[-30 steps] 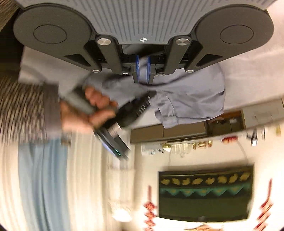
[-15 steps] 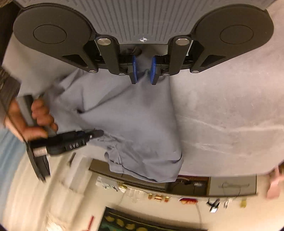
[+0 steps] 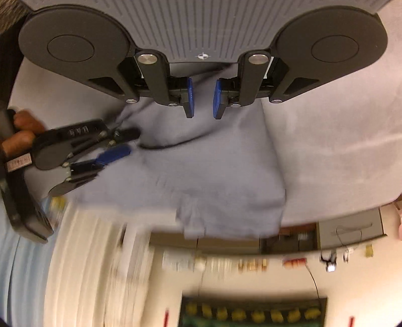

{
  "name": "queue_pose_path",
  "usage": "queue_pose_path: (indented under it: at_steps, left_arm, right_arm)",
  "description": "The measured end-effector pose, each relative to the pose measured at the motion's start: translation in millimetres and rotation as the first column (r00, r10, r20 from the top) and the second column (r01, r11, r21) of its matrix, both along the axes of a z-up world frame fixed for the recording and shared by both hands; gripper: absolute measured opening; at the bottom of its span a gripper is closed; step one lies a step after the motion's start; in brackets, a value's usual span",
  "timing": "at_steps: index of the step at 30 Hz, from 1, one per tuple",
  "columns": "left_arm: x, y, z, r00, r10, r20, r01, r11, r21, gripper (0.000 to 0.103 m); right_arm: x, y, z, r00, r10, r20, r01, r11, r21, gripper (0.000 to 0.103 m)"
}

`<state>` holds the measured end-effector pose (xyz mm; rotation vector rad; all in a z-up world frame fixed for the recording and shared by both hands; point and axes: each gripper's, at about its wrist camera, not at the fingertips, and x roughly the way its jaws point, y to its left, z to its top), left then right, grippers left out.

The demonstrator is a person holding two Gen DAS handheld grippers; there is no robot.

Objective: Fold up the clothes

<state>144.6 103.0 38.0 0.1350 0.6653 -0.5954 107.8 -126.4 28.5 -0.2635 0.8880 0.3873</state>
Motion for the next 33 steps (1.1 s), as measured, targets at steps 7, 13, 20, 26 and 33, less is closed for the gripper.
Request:
queue_pose_path:
  at_steps: [7,13,20,26,33]
  left_arm:
    - [19,17,38,0.994,0.066,0.089,-0.057,0.993,-0.102,0.016]
    - [31,-33,10,0.992,-0.070,0.101,0.062,0.995,0.082,0.016]
    - [8,-50,-24,0.984,-0.156,0.089,0.142,0.979,0.145,0.016]
    - [25,-33,-30,0.994,-0.102,0.035,0.100,0.994,0.046,0.016]
    - [24,-32,-28,0.996,-0.080,0.023,0.079,0.996,0.048,0.015]
  right_arm:
    - [15,-11,62,0.998,0.063,0.028,-0.063,0.998,-0.003,0.038]
    - [127,32,137,0.969,0.149,0.197,-0.147,0.989,-0.024,0.069]
    - [288,121,62,0.970,0.241,-0.039,-0.242,0.929,-0.278,0.072]
    - [338,130,50,0.970,0.176,-0.165,-0.206,0.961,-0.183,0.005]
    - [356,107,73,0.999,0.011,-0.042,-0.010,1.000,0.021,0.010]
